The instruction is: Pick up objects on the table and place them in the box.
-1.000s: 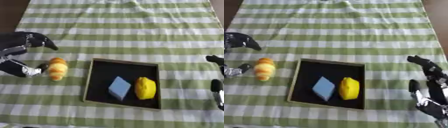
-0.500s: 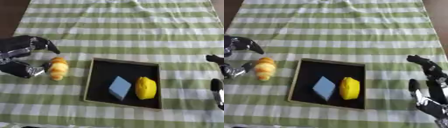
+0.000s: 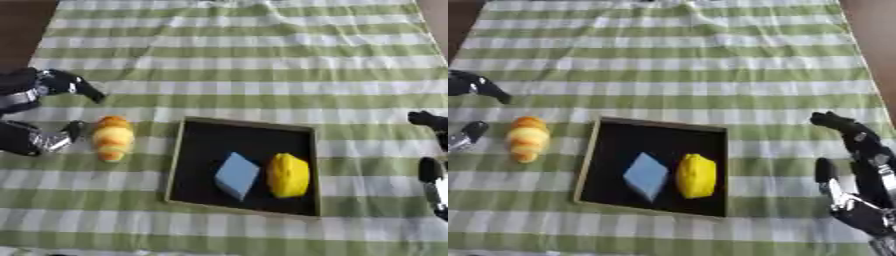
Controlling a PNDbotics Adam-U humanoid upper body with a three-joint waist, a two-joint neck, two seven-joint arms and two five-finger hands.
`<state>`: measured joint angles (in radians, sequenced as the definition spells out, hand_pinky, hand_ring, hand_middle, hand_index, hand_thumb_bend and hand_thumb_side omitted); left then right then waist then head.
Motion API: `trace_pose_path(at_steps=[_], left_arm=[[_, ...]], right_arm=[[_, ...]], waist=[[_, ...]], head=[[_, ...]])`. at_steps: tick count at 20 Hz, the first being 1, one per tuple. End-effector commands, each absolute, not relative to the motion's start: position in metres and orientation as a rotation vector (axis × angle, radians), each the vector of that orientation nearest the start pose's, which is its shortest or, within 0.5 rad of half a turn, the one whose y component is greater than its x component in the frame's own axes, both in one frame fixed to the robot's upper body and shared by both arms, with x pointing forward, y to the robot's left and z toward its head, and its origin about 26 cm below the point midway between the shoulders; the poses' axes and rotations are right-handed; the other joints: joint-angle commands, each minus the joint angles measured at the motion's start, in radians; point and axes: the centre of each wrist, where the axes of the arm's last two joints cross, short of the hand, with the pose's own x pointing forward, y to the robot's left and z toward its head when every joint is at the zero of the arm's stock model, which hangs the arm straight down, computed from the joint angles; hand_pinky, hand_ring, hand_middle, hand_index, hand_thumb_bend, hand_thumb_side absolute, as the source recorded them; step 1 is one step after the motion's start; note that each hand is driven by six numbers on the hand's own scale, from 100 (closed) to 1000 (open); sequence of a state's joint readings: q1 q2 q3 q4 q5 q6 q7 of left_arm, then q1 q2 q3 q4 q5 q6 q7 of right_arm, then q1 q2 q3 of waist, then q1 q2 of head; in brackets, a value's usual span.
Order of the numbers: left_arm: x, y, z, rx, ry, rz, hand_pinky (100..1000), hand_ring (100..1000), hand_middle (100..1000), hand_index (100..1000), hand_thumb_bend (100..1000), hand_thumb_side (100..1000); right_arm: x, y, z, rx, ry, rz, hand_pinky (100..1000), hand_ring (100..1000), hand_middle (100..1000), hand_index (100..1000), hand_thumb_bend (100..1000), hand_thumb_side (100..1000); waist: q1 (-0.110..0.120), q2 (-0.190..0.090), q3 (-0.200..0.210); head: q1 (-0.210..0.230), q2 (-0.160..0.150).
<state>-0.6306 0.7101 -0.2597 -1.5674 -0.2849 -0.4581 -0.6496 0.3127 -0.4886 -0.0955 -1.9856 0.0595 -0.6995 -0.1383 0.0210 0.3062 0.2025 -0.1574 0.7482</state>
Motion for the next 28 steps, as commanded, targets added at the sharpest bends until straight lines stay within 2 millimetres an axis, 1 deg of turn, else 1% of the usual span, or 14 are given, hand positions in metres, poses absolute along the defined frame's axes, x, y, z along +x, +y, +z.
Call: trace_pose_path(at_steps=[1, 2, 3, 4, 8, 9, 11, 13, 16, 20, 21, 22, 26, 28], left_arm=[[0.38, 0.304, 0.241, 0.412, -1.745, -2.016, 912, 831, 735, 874, 170, 181], [0.382, 0.304, 0.237, 0.427, -1.742, -2.019, 911, 831, 734, 873, 168, 180], [0.384, 0.303, 0.233, 0.436, -1.744, -2.021, 906, 827, 730, 871, 108, 180], [0.386, 0.302, 0.23, 0.44, -1.746, -2.024, 906, 827, 729, 872, 100, 181], [0.39, 0.295, 0.22, 0.445, -1.742, -2.054, 907, 831, 735, 874, 100, 284], [0.391, 0.294, 0.22, 0.452, -1.742, -2.061, 907, 835, 740, 876, 110, 315], [0.392, 0.292, 0.218, 0.475, -1.737, -2.08, 906, 840, 738, 875, 167, 362], [0.394, 0.29, 0.213, 0.494, -1.716, -2.105, 905, 844, 741, 875, 200, 403], [0.399, 0.285, 0.204, 0.506, -1.696, -2.127, 912, 853, 749, 880, 194, 503], [0.402, 0.283, 0.199, 0.513, -1.697, -2.14, 912, 853, 749, 880, 194, 503], [0.402, 0.283, 0.199, 0.514, -1.698, -2.141, 926, 868, 762, 890, 266, 698], [0.403, 0.28, 0.199, 0.513, -1.707, -2.148, 926, 870, 764, 891, 280, 722], [0.406, 0.277, 0.196, 0.528, -1.695, -2.159, 926, 873, 769, 894, 309, 739], [0.409, 0.276, 0.193, 0.536, -1.688, -2.158, 926, 875, 772, 894, 311, 699]], right_arm=[[0.199, -0.36, 0.085, -0.38, -2.366, 0.516, 1000, 889, 780, 867, 100, 470], [0.199, -0.36, 0.085, -0.375, -2.365, 0.519, 1000, 889, 780, 867, 100, 470], [0.199, -0.359, 0.085, -0.37, -2.364, 0.523, 1000, 889, 780, 867, 100, 470], [0.199, -0.359, 0.085, -0.366, -2.363, 0.527, 1000, 889, 780, 867, 100, 470], [0.2, -0.358, 0.085, -0.357, -2.355, 0.532, 1000, 890, 780, 867, 100, 470], [0.2, -0.357, 0.085, -0.355, -2.353, 0.532, 1000, 890, 779, 868, 100, 470], [0.201, -0.357, 0.085, -0.352, -2.347, 0.533, 1000, 890, 779, 868, 100, 470], [0.201, -0.356, 0.084, -0.347, -2.341, 0.537, 1000, 890, 779, 868, 100, 470], [0.2, -0.354, 0.083, -0.343, -2.336, 0.545, 1000, 890, 779, 868, 100, 470], [0.2, -0.354, 0.082, -0.344, -2.337, 0.546, 1000, 890, 779, 868, 100, 470], [0.2, -0.354, 0.082, -0.344, -2.336, 0.546, 1000, 889, 778, 869, 100, 470], [0.2, -0.353, 0.082, -0.343, -2.332, 0.546, 1000, 889, 777, 869, 100, 470], [0.2, -0.352, 0.081, -0.342, -2.322, 0.546, 1000, 889, 776, 869, 100, 470], [0.2, -0.351, 0.081, -0.342, -2.318, 0.546, 1000, 888, 775, 869, 100, 470]], waist=[[-0.003, -0.021, -0.003], [-0.003, -0.022, -0.004], [-0.004, -0.022, -0.005], [-0.005, -0.022, -0.007], [-0.005, -0.019, -0.009], [-0.004, -0.019, -0.009], [-0.003, -0.018, -0.008], [-0.003, -0.018, -0.008], [-0.005, -0.018, -0.009], [-0.005, -0.017, -0.009], [-0.005, -0.017, -0.009], [-0.004, -0.016, -0.009], [-0.002, -0.016, -0.007], [-0.002, -0.015, -0.007]], head=[[0.004, 0.005], [0.005, 0.004], [0.005, 0.004], [0.005, 0.004], [0.006, 0.004], [0.006, 0.004], [0.006, 0.004], [0.006, 0.003], [0.007, 0.001], [0.007, 0.0], [0.007, 0.0], [0.007, 0.0], [0.006, 0.0], [0.006, -0.002]])
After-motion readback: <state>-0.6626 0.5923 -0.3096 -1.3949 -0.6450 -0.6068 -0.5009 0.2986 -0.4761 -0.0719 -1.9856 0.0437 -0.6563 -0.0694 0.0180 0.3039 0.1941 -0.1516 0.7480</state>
